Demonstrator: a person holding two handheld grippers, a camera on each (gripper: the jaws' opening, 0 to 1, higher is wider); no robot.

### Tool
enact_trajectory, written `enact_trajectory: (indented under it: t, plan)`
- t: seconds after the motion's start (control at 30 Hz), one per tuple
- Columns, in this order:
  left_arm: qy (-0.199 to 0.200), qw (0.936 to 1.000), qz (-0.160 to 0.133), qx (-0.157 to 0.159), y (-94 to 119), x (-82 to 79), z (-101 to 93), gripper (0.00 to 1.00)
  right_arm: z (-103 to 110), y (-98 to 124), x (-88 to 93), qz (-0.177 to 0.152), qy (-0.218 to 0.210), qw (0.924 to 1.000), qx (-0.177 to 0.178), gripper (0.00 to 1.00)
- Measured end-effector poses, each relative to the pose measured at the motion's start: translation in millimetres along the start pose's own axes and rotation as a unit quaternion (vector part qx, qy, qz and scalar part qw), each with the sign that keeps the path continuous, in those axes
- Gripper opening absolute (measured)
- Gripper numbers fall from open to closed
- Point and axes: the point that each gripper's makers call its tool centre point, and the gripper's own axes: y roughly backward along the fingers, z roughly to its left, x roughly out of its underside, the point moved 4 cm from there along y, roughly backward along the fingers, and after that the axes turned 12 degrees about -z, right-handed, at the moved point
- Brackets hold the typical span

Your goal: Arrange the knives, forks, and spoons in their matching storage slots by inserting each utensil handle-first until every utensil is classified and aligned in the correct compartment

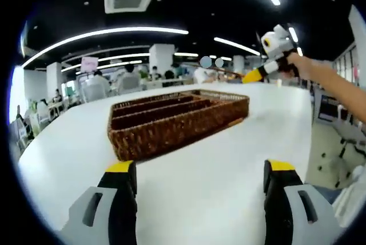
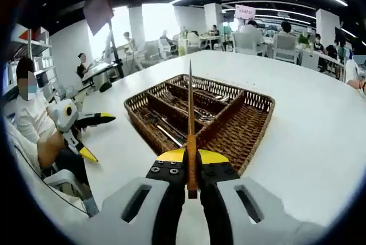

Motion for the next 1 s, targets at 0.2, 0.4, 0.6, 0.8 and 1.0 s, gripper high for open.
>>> enact_trajectory:
  t: [0.2, 0.4, 0.6, 0.8, 1.0]
  plan:
    - [0.004, 1.0, 0.006, 0.0, -0.2, 10.3, 3.9, 0.93, -0.9, -18.5, 3.7, 0.017, -0.011, 0.9989, 0.041, 0.06]
    - [0.013, 0.9998, 0.0, -0.012, 9.5, 9.2, 10.6, 0.95, -16.5, -33.0, 2.4, 0.018, -0.062, 0.9919, 0.109, 0.06]
    - [-0.006, 0.9999, 0.004, -0.016, 15.4, 7.6, 19.4, 0.94, -28.5, -43.9, 9.9, 0.044, -0.045, 0.9862, 0.153, 0.06]
    - [-0.016, 0.9997, 0.006, -0.016, 21.0, 6.7, 20.8, 0.95, -34.2, -49.0, 23.6, 0.071, -0.063, 0.9748, 0.202, 0.06]
    - [-0.019, 0.9997, 0.013, -0.013, 26.2, 7.9, 23.6, 0.95, -42.9, -57.9, 31.1, 0.089, -0.089, 0.9675, 0.219, 0.06]
